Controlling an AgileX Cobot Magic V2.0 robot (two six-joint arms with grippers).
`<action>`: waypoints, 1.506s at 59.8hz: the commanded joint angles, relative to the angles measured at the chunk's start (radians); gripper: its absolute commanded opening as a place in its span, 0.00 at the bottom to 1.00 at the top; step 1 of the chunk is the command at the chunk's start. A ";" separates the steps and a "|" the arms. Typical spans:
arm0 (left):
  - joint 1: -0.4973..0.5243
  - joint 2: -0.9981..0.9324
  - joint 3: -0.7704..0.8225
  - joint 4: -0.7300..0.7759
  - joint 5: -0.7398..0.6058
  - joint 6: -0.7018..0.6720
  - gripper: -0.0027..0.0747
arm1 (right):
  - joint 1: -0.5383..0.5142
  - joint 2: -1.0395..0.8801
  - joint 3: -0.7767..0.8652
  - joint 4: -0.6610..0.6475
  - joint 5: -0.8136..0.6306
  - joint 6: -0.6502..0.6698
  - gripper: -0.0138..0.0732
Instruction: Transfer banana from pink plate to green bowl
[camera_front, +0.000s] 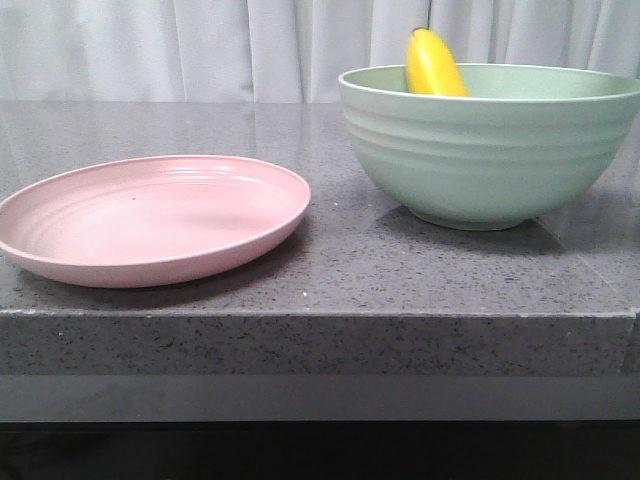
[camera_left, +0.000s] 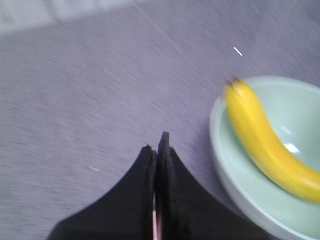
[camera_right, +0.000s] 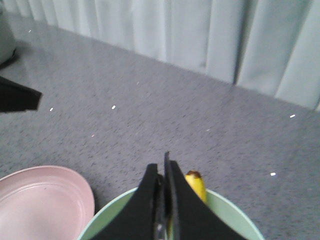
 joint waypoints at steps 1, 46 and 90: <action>0.057 -0.127 0.031 0.002 -0.149 -0.016 0.01 | -0.004 -0.131 0.062 0.018 -0.160 -0.007 0.04; 0.134 -1.167 0.941 -0.035 -0.305 -0.016 0.01 | -0.004 -0.948 0.699 0.178 -0.166 -0.006 0.04; 0.134 -1.229 0.984 -0.035 -0.322 -0.016 0.01 | -0.004 -0.951 0.701 0.178 -0.161 -0.006 0.04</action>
